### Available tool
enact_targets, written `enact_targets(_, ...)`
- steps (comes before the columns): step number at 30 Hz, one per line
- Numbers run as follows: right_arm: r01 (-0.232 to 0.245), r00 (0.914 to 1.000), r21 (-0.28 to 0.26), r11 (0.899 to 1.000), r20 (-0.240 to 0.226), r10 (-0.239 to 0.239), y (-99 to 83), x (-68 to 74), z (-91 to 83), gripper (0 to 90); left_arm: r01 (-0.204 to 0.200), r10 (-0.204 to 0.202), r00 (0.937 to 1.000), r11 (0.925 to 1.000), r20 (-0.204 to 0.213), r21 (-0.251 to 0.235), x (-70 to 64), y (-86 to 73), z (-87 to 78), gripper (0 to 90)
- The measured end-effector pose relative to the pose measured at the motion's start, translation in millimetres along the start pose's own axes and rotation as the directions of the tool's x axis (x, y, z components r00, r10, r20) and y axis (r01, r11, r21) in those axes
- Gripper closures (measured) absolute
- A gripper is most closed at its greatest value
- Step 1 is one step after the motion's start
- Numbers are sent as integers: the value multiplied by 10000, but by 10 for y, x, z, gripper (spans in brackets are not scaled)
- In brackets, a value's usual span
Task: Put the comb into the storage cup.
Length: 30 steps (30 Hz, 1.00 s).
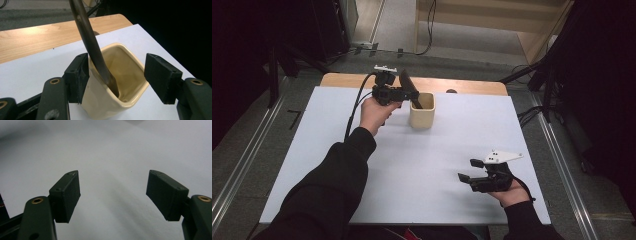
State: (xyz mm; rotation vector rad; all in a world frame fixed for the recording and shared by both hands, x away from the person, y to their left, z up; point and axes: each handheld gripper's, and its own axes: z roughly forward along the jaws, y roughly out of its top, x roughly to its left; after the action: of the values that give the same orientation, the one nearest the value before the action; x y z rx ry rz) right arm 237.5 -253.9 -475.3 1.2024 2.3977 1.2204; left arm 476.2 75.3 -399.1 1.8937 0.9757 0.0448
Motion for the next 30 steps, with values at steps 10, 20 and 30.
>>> enact_targets(10,39,10000,45,10000,-29,-39,0,-5,14,255,107,-109,9997,9999,221,70,22,-94,-107,356)
enact_targets(20,70,9999,103,9999,-100,-69,4,-13,46,255,131,-140,9994,9995,317,285,23,-199,-233,355)
enact_targets(30,-10,9999,167,9999,-139,12,1,-64,80,255,269,-290,9975,9991,639,335,74,-325,-368,335)
